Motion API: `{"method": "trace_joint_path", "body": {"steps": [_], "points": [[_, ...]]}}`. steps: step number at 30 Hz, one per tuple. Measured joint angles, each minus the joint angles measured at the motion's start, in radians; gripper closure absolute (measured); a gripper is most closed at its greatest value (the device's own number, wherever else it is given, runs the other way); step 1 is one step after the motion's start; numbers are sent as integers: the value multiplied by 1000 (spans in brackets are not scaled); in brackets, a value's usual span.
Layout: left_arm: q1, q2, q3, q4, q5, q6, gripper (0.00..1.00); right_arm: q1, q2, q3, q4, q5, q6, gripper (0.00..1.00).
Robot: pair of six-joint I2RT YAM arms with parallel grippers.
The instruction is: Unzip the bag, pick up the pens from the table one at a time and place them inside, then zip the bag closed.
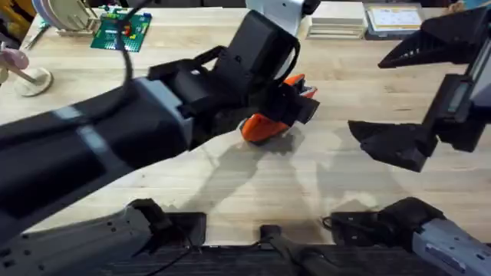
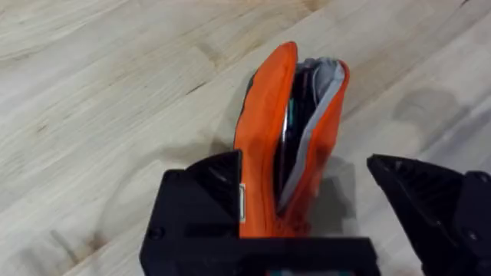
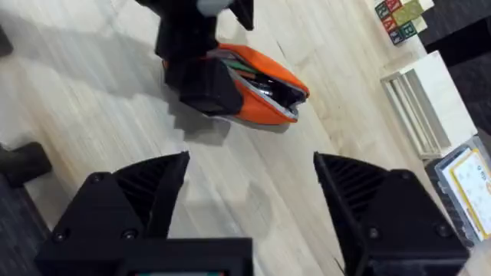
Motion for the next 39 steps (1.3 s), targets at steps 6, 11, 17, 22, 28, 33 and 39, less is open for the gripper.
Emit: {"method": "trace_joint_path", "body": {"steps": [6, 11, 17, 22, 28, 33, 39], "points": [[0, -109, 0, -91, 0, 15, 6, 0, 0, 0, -4, 0, 0, 6], [0, -232, 0, -193, 0, 81, 6, 0, 0, 0, -10, 0, 0, 6], [0, -367, 0, -330, 0, 149, 7, 0, 0, 0, -10, 0, 5, 6], [0, -449, -1, -463, -1, 187, 7, 0, 0, 0, -11, 0, 8, 6], [0, -486, -1, -564, -42, 220, 7, 0, 0, 0, -11, -35, 26, 7], [0, -486, -3, -687, -76, 230, 7, 0, 0, 0, -11, -68, 52, 6], [0, -486, -4, -693, -78, 230, 7, 0, 0, 0, -11, -76, 169, 6]]}}
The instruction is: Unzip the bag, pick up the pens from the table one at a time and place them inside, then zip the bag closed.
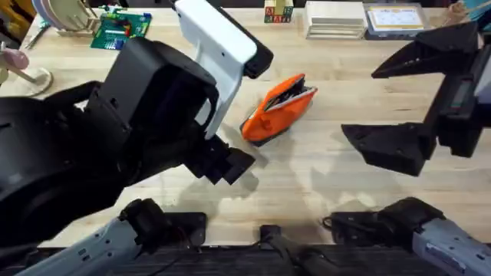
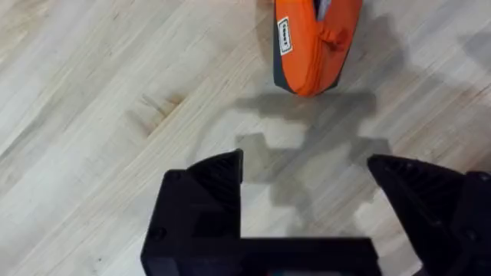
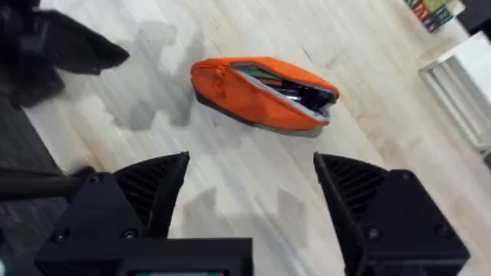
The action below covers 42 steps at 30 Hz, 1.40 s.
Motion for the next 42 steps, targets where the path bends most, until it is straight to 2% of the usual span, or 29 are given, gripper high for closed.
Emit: {"method": "trace_joint_path", "body": {"steps": [3, 5, 9, 10, 13, 14, 20, 27, 39, 42], "points": [[0, 0, 0, -28, 0, 4, 7, 0, 0, 0, 0, -1, 52, 6], [0, 0, 0, -48, 5, 31, 8, 0, 0, 0, 0, -1, 90, 6], [0, 0, 0, -51, 45, 143, 7, 0, 0, 0, 0, -2, 171, 6], [0, 0, 0, -44, 73, 233, 7, 0, 0, 0, 0, -5, 238, 6], [0, 0, 0, -30, 91, 317, 7, 0, 0, 0, 0, -8, 305, 5], [0, 0, 0, -24, 103, 382, 7, 0, 0, 0, -1, -11, 363, 5], [18, 0, 0, -13, 137, 474, 7, 0, 0, 0, -14, -11, 451, 5], [163, 0, 0, -5, 245, 578, 7, 0, 0, 0, -12, -11, 480, 4], [449, 0, -4, -7, 555, 854, 7, 0, 0, 0, -11, -11, 486, 4], [512, 7, -11, -11, 610, 905, 7, 0, 0, 0, -11, -11, 486, 4]]}}
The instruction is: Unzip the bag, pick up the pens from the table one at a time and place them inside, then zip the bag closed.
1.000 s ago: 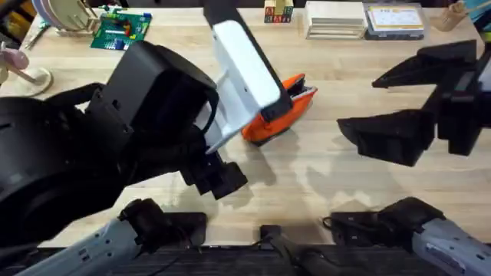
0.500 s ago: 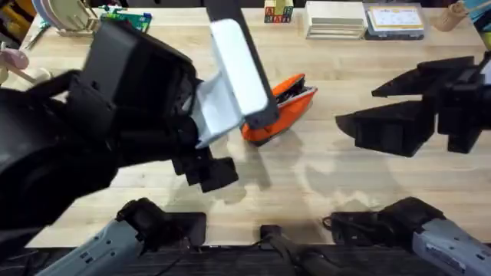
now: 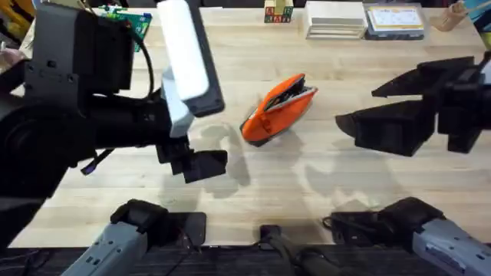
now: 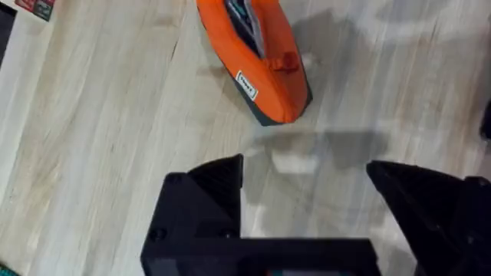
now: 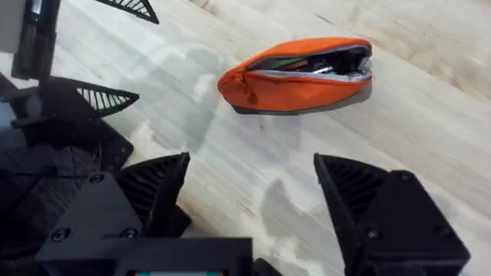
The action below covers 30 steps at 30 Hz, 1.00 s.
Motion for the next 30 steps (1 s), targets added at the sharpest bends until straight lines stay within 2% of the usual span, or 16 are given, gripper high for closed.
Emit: {"method": "trace_joint_path", "body": {"steps": [7, 12, 21, 30], "points": [[119, 114, -6, 1, 102, 105, 8, 40, 0, 0, 0, 0, 4, 4], [173, 209, -9, 2, 174, 160, 7, 78, 0, 0, 0, 0, 33, 4], [186, 267, -11, 13, 264, 223, 7, 124, 22, -4, 8, 0, 63, 4], [186, 267, -11, 11, 285, 238, 7, 179, 106, -61, 54, 13, 92, 4]]}}
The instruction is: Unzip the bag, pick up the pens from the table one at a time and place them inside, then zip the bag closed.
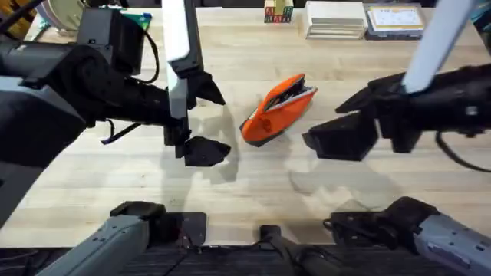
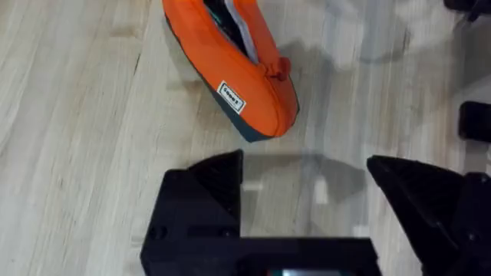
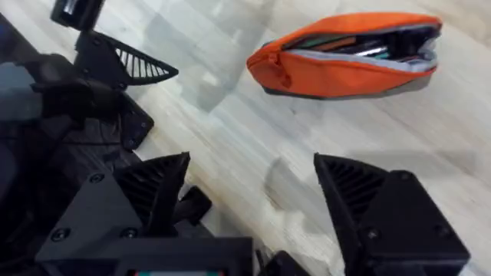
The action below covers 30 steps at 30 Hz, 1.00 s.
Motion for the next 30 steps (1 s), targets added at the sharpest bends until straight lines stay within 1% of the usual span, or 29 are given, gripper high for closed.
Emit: {"method": "trace_joint_path", "body": {"steps": [7, 14, 19, 30], "points": [[0, 0, 0, 0, 0, 0, 7, 55, 24, -100, 102, 13, 45, 4], [0, 0, 0, 0, 3, 0, 7, 125, 30, -196, 232, 60, 92, 4], [0, 0, 0, 0, 3, 0, 7, 159, 74, -210, 300, 68, 110, 4], [0, 0, 0, 0, 3, 0, 7, 216, 241, -210, 408, 78, 143, 4]]}}
